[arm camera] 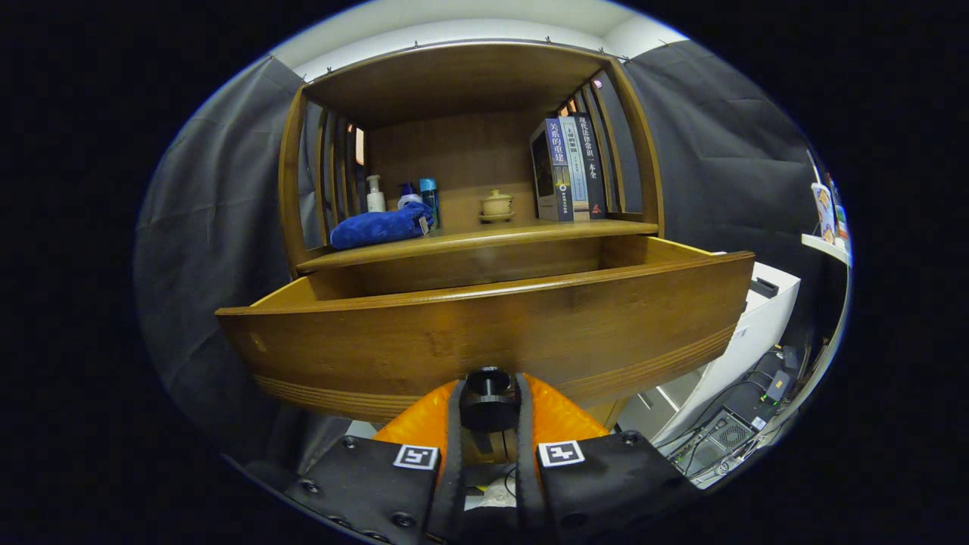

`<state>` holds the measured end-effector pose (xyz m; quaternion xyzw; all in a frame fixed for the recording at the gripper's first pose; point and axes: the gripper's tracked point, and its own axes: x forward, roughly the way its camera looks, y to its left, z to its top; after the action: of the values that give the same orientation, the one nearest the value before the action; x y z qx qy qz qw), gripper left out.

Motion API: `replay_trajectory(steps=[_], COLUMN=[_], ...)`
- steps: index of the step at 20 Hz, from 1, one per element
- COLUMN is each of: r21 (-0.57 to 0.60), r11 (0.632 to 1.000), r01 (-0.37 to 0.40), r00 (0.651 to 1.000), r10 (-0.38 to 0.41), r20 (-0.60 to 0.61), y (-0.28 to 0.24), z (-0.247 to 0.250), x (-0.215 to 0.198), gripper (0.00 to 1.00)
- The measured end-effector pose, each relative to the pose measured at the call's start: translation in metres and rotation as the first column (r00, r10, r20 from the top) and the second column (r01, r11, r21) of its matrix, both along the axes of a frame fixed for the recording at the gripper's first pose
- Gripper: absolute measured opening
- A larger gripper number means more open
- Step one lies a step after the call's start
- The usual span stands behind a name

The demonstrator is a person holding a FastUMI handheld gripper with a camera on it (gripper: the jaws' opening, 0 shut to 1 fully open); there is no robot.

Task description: Pull open the drawer, take out the items inside it, and place them on the countertop above the cabinet.

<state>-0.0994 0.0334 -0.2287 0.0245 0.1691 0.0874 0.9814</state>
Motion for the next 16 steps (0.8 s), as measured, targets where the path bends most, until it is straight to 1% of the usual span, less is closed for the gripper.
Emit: replay_trajectory(steps=[4,9,11,13,16], r21=[0.009,0.019,0.010,0.018,0.027], r11=[1.000,1.000,1.000,0.999,0.998], r01=[0.002,0.009,0.003,0.028,0.051], r00=[1.000,1.000,0.999,0.999,0.998], r10=[-0.002,-0.009,-0.003,-0.028,-0.052], r20=[-0.010,-0.013,-0.033,-0.025,0.020], y=[-0.003,-0.003,-0.002,-0.008,-0.012], z=[-0.002,-0.002,-0.004,0.006,0.044], x=[-0.017,-0.018,-0.017,-0.015,-0.008], gripper=[0.35,0.35,0.43,0.51,1.00])
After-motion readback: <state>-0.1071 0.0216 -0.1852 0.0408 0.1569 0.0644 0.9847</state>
